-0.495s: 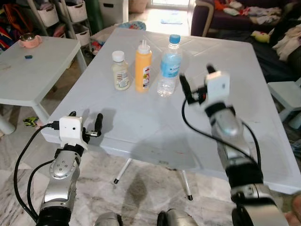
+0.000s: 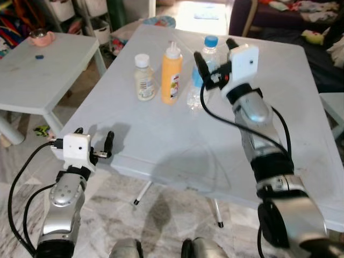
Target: Restocking fridge
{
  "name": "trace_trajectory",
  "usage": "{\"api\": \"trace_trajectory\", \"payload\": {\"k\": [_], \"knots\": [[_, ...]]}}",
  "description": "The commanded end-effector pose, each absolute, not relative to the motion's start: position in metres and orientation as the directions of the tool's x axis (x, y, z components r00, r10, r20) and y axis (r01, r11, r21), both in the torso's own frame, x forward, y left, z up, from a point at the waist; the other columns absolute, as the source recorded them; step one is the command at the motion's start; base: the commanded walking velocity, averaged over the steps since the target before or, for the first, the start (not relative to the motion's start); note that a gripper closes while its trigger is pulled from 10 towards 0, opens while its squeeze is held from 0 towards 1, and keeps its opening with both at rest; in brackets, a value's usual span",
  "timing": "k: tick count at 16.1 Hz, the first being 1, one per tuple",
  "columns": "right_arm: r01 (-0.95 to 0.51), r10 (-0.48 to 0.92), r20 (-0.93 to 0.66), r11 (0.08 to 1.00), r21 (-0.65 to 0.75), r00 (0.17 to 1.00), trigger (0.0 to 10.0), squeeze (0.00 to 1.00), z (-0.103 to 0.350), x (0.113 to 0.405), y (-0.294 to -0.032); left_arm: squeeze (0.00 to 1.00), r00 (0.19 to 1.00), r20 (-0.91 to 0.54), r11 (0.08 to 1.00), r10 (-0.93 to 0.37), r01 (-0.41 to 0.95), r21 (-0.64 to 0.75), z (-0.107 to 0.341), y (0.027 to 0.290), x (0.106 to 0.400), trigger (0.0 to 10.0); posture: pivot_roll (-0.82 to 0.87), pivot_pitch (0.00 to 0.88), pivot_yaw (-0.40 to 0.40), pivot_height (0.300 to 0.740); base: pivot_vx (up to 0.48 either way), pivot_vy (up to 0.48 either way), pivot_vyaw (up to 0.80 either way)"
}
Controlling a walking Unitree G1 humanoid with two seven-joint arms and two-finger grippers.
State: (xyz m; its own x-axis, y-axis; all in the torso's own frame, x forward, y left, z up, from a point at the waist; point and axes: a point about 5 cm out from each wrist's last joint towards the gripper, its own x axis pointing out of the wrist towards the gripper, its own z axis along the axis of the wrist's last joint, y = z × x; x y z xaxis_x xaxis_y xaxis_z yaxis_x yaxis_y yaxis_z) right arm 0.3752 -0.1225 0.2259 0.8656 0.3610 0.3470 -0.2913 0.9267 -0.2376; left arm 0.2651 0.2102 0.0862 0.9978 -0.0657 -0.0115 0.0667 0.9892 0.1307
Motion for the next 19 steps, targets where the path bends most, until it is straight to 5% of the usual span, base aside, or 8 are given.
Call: {"api": "trace_trajectory", "payload": {"k": [1,8,9,10,11,12,19], "knots": [[-0.273,0.346,0.353,0.932,-0.239,0.870,10.0,0.00,0.233,0.381,-0.123,0.00,0.998,-0.011,0.985,-0.065,0.065,0.158,0.090,0.215,0.264,10.0,0.07,0.080,0.015,0.740,0.000,0.000,0.00],[-0.277,0.330,0.266,0.936,-0.217,0.906,10.0,0.00,0.231,0.399,-0.118,0.00,0.997,-0.021,0.980,-0.081,0.083,0.182,0.093,0.216,0.264,10.0,0.08,0.074,0.028,0.740,0.000,0.000,0.00],[-0.258,0.319,0.260,0.935,-0.242,0.911,8.0,0.00,0.231,0.400,-0.119,0.00,0.996,-0.021,0.980,-0.083,0.086,0.181,0.092,0.215,0.264,10.0,0.08,0.075,0.028,0.740,0.000,0.000,0.00],[-0.247,0.308,0.265,0.939,-0.240,0.914,4.1,0.00,0.233,0.401,-0.122,0.00,0.996,-0.022,0.980,-0.086,0.088,0.180,0.092,0.214,0.264,10.0,0.08,0.075,0.028,0.740,0.000,0.000,0.00],[-0.246,0.304,0.268,0.942,-0.229,0.914,4.1,0.00,0.234,0.402,-0.123,0.00,0.996,-0.023,0.980,-0.087,0.089,0.180,0.092,0.214,0.264,10.0,0.08,0.075,0.028,0.740,0.000,0.000,0.00],[-0.236,0.295,0.272,0.944,-0.230,0.916,1.8,0.00,0.237,0.403,-0.126,0.00,0.996,-0.024,0.979,-0.089,0.092,0.179,0.092,0.213,0.264,10.0,0.08,0.076,0.029,0.740,0.000,0.000,0.00],[-0.231,0.300,0.267,0.937,-0.261,0.916,3.1,0.00,0.249,0.410,-0.130,0.00,0.995,-0.040,0.978,-0.095,0.101,0.180,0.089,0.212,0.262,10.0,0.09,0.080,0.025,0.740,0.000,0.000,0.00]]}}
